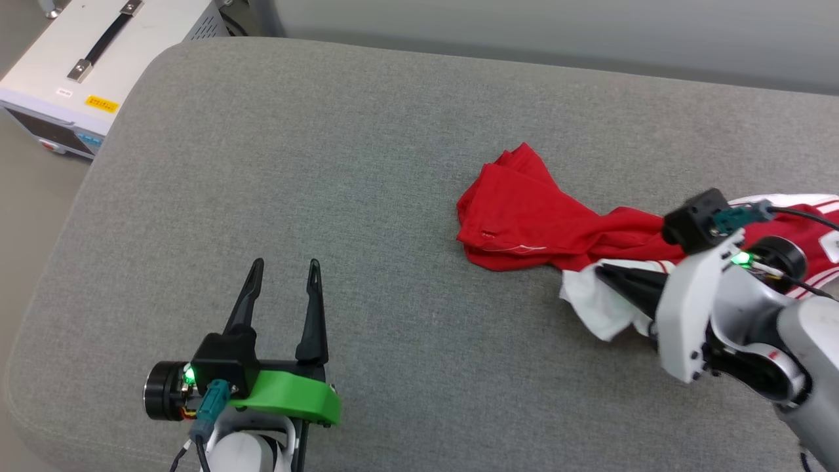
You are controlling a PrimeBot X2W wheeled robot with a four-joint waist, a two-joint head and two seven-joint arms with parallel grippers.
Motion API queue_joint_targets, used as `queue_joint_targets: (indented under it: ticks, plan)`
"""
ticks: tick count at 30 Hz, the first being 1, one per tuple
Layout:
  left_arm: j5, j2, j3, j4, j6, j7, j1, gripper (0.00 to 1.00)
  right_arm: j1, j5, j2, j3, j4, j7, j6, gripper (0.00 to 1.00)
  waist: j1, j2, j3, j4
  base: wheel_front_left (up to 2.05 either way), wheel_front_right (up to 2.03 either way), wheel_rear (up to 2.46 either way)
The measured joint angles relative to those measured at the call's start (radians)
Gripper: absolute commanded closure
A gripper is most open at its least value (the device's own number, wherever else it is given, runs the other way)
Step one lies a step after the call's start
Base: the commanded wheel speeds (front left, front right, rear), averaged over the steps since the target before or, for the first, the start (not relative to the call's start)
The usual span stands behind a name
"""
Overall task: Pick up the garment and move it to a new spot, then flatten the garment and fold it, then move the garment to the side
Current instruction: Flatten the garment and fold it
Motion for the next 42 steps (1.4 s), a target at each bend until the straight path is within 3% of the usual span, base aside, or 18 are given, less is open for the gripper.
queue_joint_targets:
  ticks: [11, 18, 23, 24, 25, 30, 33, 38, 42]
  plan:
    - [-0.035, 0.000, -0.017, -0.001, 0.015, 0.000, -0.023, 0.00, -0.296, 0.017, 0.289, 0.261, 0.258, -0.088, 0.000, 1.00, 0.0000, 0.0000, 0.049, 0.033, 0.00, 0.00, 0.00]
    - [-0.044, 0.000, -0.024, -0.001, 0.025, 0.000, -0.036, 0.00, -0.330, 0.035, 0.347, 0.464, 0.526, -0.080, 0.000, 1.00, 0.0000, 0.0000, 0.076, 0.053, 0.00, 0.00, 0.00]
    - [-0.044, 0.000, -0.021, 0.001, 0.028, 0.000, -0.040, 0.00, -0.350, 0.060, 0.358, 0.542, 0.619, -0.136, 0.000, 1.00, 0.0000, 0.0000, 0.078, 0.057, 0.00, 0.00, 0.00]
    - [-0.044, 0.000, -0.017, 0.002, 0.028, 0.000, -0.039, 0.00, -0.351, 0.066, 0.360, 0.554, 0.621, -0.162, 0.000, 0.69, 0.0000, 0.0000, 0.075, 0.054, 0.00, 0.00, 0.00]
    - [-0.043, 0.000, -0.014, 0.003, 0.028, 0.000, -0.039, 0.00, -0.351, 0.072, 0.361, 0.564, 0.619, -0.194, 0.000, 0.00, 0.0000, 0.0000, 0.071, 0.051, 0.00, 0.00, 0.00]
    - [-0.033, 0.000, -0.001, 0.007, 0.021, 0.000, -0.035, 0.00, -0.349, 0.074, 0.354, 0.606, 0.568, -0.373, 0.001, 0.00, 0.0000, 0.0000, 0.037, 0.036, 0.00, 0.00, 0.00]
    - [-0.021, 0.000, 0.010, 0.007, 0.011, 0.000, -0.032, 0.00, -0.343, 0.074, 0.324, 0.570, 0.523, -0.509, 0.001, 0.00, 0.0000, 0.0000, 0.011, 0.025, 0.00, 0.00, 0.00]
    - [0.006, 0.000, 0.034, 0.006, -0.011, 0.000, -0.018, 0.00, -0.282, 0.015, 0.251, 0.428, 0.514, -0.717, 0.001, 0.00, 0.0000, 0.0000, -0.031, 0.001, 0.00, 0.00, 0.00]
    - [0.025, 0.000, 0.046, 0.004, -0.037, 0.000, -0.017, 0.00, -0.183, -0.073, 0.220, 0.265, 0.517, -0.769, 0.000, 0.00, 0.0000, 0.0000, -0.059, -0.023, 0.00, 0.00, 0.00]
